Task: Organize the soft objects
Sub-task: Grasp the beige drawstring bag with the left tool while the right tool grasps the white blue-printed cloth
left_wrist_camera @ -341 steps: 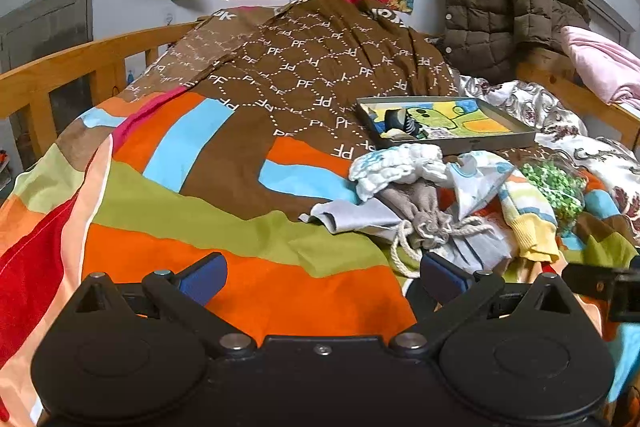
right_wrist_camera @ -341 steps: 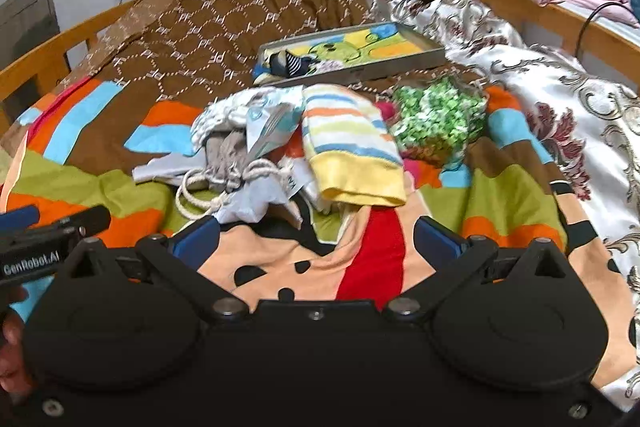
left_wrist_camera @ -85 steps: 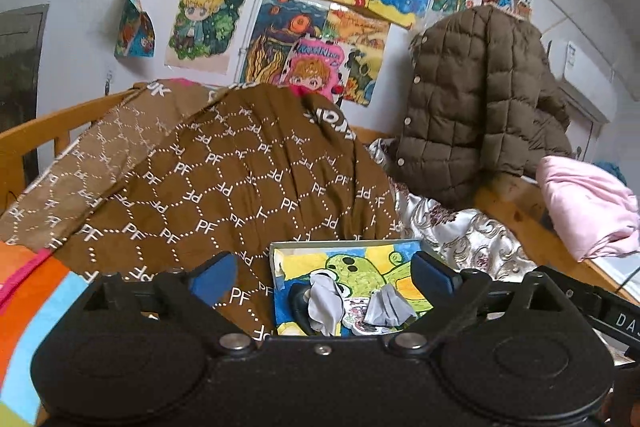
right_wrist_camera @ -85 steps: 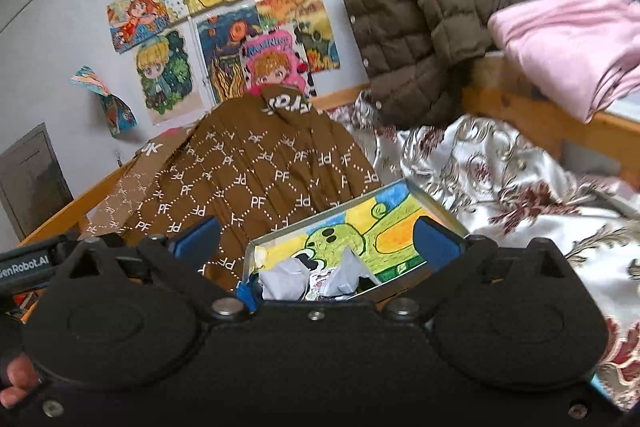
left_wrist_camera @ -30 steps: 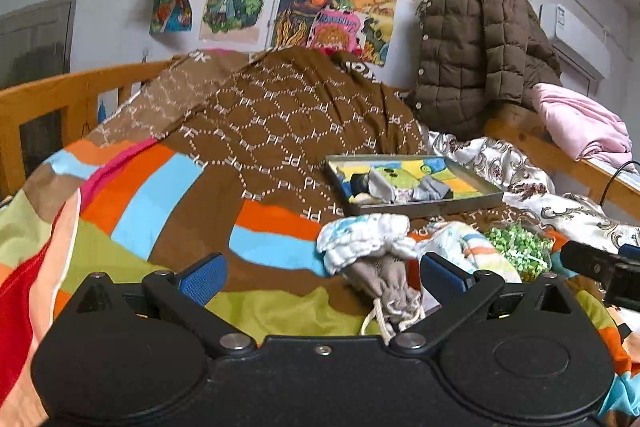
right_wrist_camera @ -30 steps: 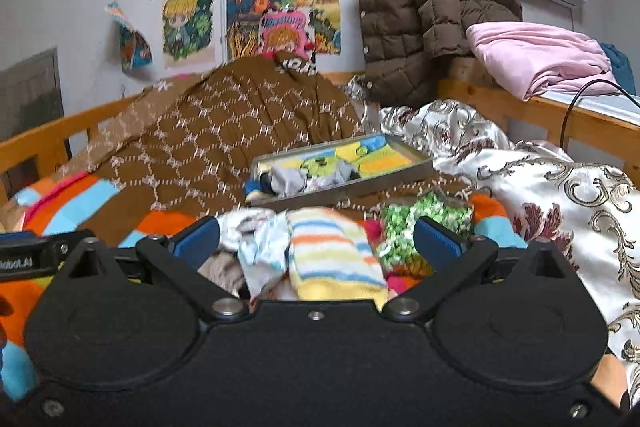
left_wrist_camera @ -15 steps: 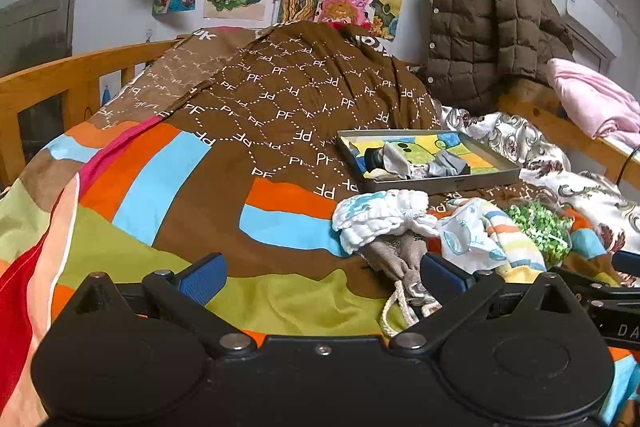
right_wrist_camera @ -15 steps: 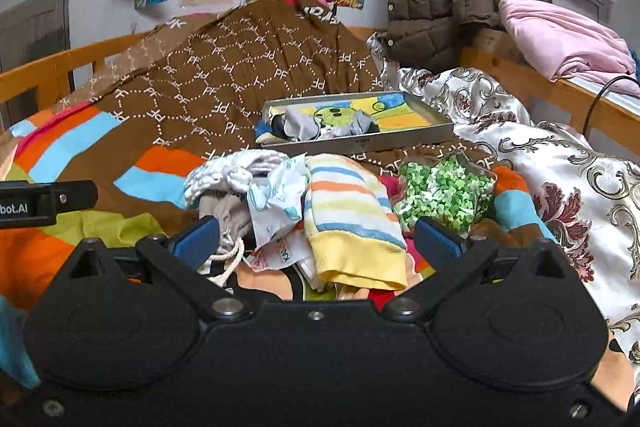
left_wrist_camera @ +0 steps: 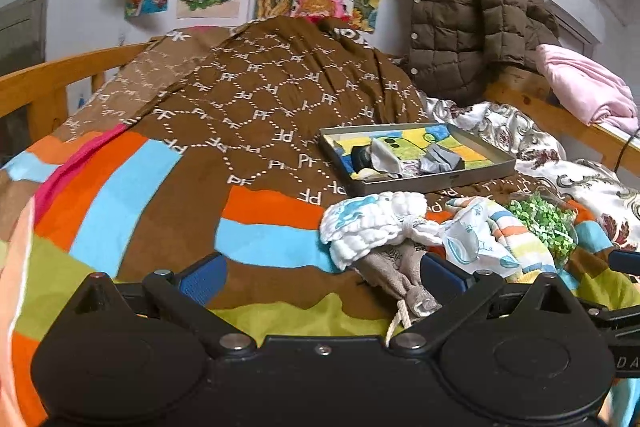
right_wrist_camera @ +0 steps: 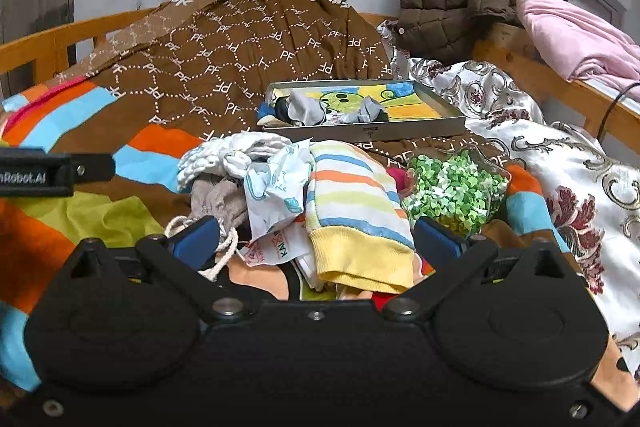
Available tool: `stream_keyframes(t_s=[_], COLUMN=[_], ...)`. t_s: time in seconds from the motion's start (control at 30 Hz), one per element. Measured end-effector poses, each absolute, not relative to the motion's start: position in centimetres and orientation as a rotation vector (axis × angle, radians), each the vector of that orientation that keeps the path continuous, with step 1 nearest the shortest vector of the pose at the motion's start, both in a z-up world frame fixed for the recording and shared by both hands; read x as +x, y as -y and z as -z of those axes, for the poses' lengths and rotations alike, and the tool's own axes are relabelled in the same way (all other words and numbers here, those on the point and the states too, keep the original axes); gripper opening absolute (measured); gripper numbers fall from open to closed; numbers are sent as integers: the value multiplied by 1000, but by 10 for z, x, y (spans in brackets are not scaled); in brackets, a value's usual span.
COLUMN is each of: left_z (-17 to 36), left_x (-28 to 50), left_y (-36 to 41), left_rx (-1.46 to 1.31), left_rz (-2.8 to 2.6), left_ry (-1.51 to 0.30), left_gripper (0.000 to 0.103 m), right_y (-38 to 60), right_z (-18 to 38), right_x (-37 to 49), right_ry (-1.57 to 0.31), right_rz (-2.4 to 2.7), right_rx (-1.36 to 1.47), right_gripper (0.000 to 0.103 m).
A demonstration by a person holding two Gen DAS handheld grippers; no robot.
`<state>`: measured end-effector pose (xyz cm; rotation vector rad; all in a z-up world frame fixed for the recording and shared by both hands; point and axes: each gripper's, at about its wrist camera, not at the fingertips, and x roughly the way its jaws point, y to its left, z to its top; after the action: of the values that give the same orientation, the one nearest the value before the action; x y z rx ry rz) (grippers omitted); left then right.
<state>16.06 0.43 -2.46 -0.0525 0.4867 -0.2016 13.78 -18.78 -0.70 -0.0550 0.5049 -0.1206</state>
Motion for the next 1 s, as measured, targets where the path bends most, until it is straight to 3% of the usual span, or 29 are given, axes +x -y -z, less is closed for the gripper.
stream_keyframes(t_s=[0.5, 0.77, 0.93, 1.0], left_z=[50, 60, 64, 64], left_x=[200, 216, 225, 227], left_y=[22, 22, 21, 22], left_rx=[66, 2, -27, -21], left_rz=[394, 490, 531, 546], left_ry=[-506, -563, -608, -617], left_gripper=[102, 100, 90, 87], right_y=[197, 190, 178, 174], right_z=[25, 36, 41, 46], right_x=[178, 190, 195, 200], right_ry=[-529, -507, -485, -507], right_rz=[98, 70, 35, 23], right_rx=[-181, -287, -367, -400], right_gripper=[102, 102, 89, 78])
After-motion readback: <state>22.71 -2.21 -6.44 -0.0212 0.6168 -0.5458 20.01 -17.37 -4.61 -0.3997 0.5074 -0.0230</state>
